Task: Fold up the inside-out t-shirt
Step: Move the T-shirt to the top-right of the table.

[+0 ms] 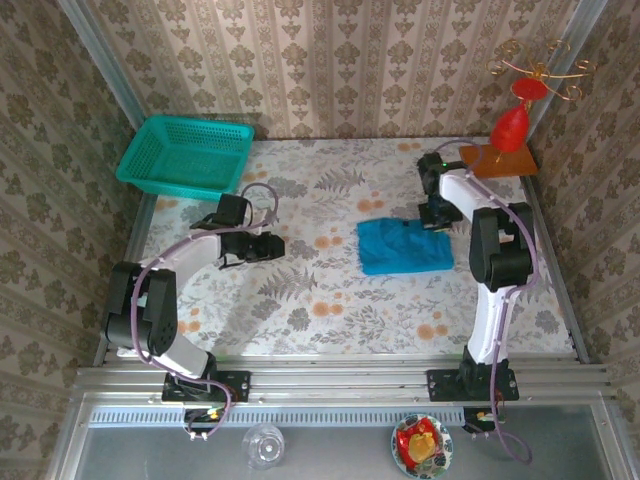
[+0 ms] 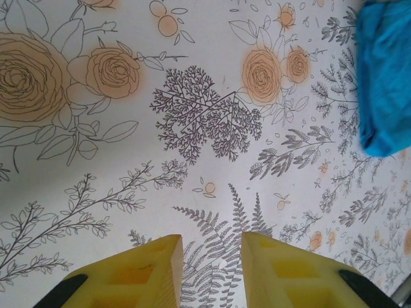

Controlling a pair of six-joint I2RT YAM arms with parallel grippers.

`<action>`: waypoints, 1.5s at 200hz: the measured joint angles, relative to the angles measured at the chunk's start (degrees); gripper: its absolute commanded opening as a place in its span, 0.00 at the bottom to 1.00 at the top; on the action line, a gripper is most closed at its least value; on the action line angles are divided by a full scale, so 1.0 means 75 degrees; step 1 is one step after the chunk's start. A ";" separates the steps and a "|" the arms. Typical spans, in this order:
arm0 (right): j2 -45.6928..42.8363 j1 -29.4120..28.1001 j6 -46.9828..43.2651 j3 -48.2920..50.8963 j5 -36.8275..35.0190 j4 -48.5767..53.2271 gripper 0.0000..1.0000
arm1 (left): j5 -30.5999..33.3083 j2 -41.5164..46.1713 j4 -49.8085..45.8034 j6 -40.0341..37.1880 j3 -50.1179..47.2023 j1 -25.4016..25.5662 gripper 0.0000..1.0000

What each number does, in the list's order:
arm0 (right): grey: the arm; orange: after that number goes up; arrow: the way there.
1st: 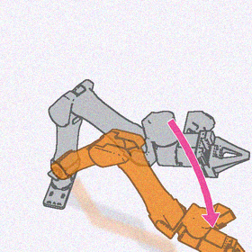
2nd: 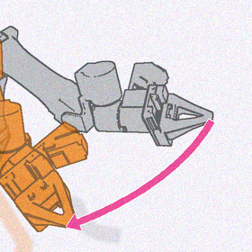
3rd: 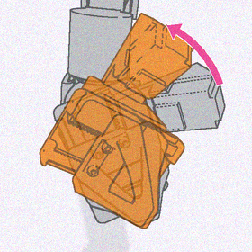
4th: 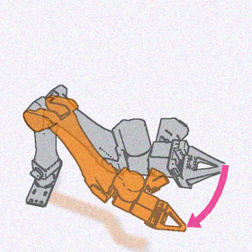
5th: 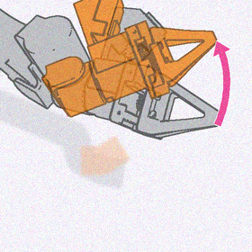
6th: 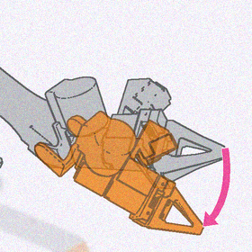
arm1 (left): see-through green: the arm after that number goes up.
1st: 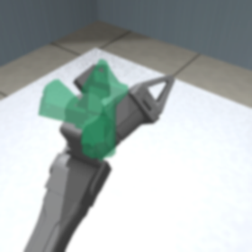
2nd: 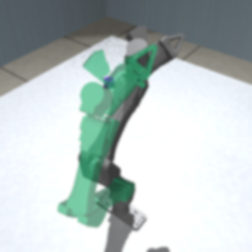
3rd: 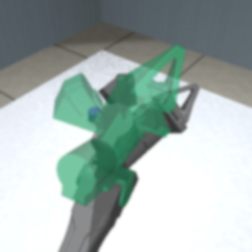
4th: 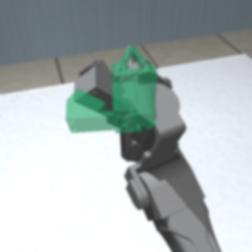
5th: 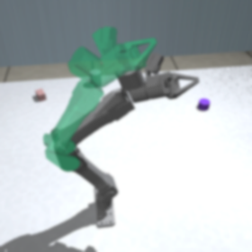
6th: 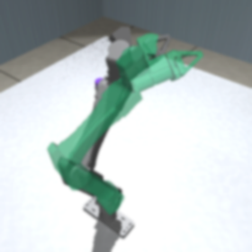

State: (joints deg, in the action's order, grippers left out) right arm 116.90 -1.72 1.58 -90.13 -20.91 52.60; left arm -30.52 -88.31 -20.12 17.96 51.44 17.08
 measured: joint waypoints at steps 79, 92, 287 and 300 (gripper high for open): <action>0.1682 0.1641 -0.1667 -0.2358 -0.1580 -0.1096 0.00 | -0.0015 0.0015 0.0009 0.0000 -0.0012 -0.0154 0.30; 0.2063 0.1746 -0.1772 -0.2891 -0.1629 -0.1209 0.00 | -0.0015 0.0015 0.0003 -0.0003 -0.0015 -0.0192 0.30; 0.3427 0.2355 -0.1883 -0.4648 -0.2416 -0.1886 0.12 | 0.1145 0.0539 -0.0632 -0.0029 -0.0003 -0.0615 0.32; 0.3427 0.2352 -0.1798 -0.4619 -0.2468 -0.1900 0.15 | 0.1256 0.0670 -0.0662 -0.0029 -0.0003 -0.0667 0.32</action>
State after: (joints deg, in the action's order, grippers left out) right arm 142.61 15.92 -11.90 -124.77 -39.42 38.35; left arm -21.10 -83.29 -25.08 17.74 51.42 12.08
